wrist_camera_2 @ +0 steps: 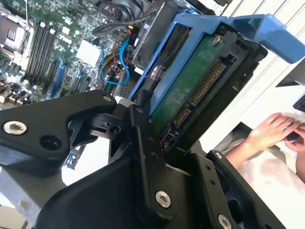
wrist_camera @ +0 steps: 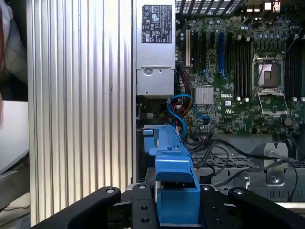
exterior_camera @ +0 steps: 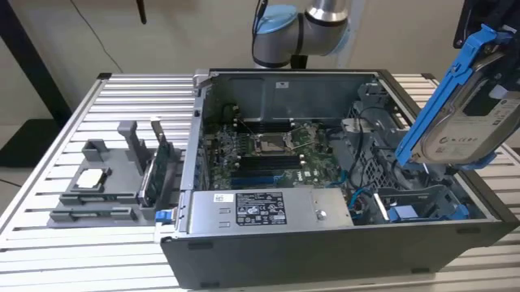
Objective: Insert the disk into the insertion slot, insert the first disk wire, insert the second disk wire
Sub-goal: 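Insert the disk into the insertion slot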
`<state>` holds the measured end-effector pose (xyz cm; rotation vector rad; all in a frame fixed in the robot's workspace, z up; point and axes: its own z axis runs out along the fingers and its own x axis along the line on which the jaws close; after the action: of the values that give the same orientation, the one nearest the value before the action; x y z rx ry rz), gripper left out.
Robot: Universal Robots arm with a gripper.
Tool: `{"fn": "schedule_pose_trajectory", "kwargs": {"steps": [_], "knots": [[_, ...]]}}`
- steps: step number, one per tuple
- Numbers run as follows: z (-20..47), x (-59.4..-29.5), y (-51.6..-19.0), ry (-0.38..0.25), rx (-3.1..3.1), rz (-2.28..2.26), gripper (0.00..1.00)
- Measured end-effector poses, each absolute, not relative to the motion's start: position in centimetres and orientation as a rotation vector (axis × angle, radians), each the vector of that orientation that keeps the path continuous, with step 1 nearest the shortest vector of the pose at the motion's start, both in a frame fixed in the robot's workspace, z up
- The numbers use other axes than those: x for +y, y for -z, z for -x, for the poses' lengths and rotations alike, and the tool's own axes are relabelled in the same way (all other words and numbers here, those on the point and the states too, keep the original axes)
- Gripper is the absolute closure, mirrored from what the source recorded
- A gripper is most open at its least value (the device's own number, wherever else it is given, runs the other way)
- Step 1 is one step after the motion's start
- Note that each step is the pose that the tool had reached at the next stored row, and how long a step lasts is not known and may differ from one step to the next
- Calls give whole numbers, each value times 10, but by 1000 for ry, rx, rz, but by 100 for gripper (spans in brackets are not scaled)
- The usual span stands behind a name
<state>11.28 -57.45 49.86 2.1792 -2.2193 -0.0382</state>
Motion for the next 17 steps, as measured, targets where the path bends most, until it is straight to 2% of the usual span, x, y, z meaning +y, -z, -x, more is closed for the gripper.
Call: {"fn": "schedule_pose_trajectory", "kwargs": {"steps": [17], "knots": [[-113,-575,-485,32,-2222,-2182,67]]}}
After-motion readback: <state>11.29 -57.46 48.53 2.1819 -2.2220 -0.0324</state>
